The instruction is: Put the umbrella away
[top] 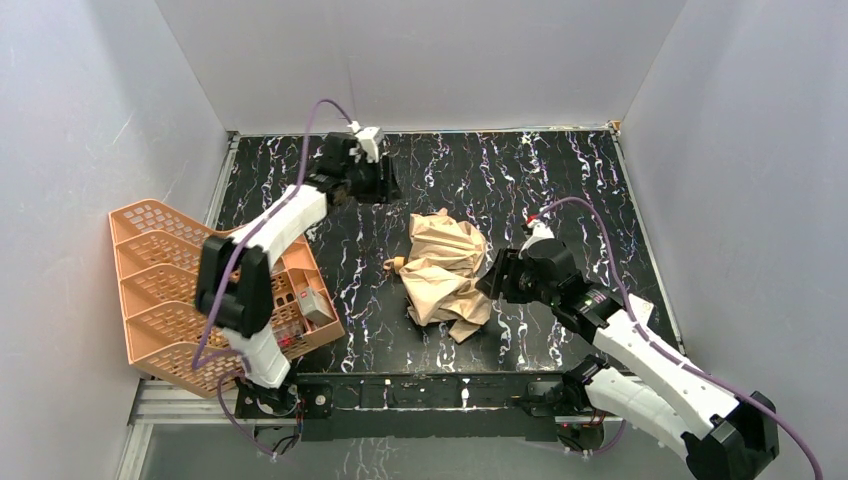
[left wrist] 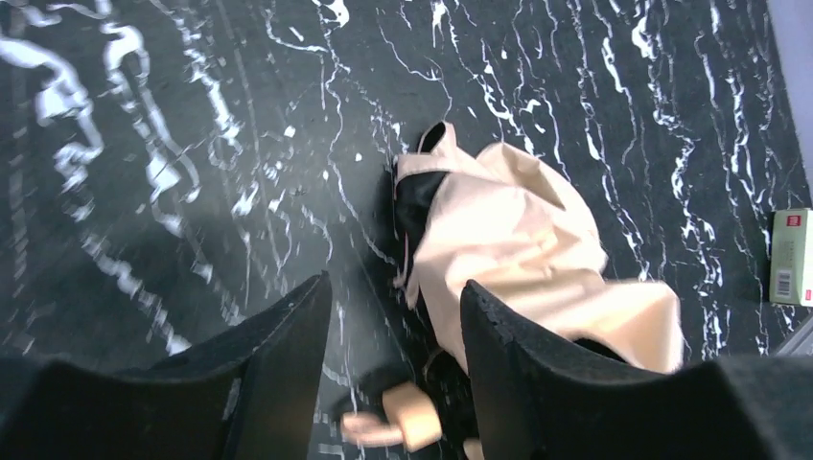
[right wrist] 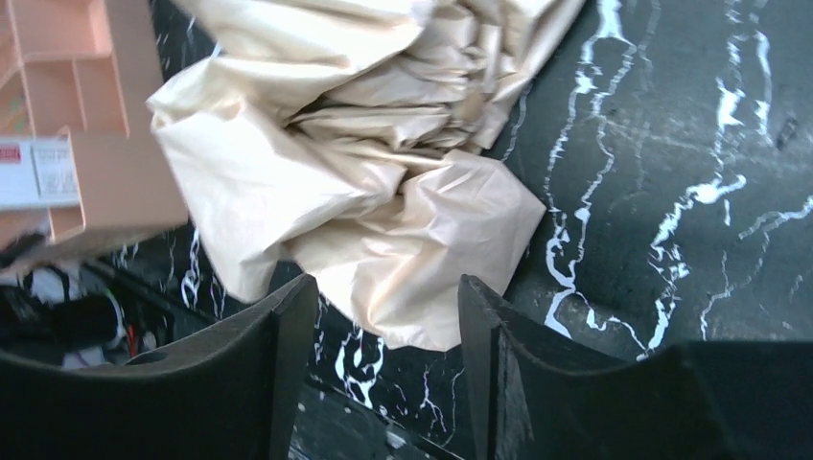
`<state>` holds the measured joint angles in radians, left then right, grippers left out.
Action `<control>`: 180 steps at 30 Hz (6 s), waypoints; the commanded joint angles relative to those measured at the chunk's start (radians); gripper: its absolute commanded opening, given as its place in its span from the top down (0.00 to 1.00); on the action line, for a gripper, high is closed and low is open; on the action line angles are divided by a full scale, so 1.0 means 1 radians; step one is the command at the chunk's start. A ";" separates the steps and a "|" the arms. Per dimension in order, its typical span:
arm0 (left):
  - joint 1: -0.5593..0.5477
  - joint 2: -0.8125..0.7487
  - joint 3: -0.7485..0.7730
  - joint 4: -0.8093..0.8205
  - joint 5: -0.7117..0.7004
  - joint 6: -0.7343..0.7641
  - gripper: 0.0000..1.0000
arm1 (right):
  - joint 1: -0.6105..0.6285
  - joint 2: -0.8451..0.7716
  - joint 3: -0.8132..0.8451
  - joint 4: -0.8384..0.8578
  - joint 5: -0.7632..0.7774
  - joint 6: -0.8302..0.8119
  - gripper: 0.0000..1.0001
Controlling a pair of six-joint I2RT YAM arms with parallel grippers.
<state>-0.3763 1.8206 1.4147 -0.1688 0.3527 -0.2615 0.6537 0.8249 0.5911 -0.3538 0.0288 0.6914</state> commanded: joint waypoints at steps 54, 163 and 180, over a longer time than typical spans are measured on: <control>-0.153 -0.706 -0.673 0.018 -0.196 -0.288 0.32 | 0.138 0.583 0.361 0.189 -0.454 -1.130 0.26; -0.673 -0.595 -0.409 0.129 -0.271 -0.186 1.00 | -0.277 1.212 0.754 0.121 -0.416 -0.460 1.00; -0.232 -0.328 -0.131 0.227 0.075 -0.151 1.00 | -0.276 1.238 0.856 0.116 -0.619 -0.565 1.00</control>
<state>-0.6682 1.4284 1.2072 0.0223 0.2970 -0.4366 0.3748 2.0529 1.3922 -0.1978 -0.5320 0.1680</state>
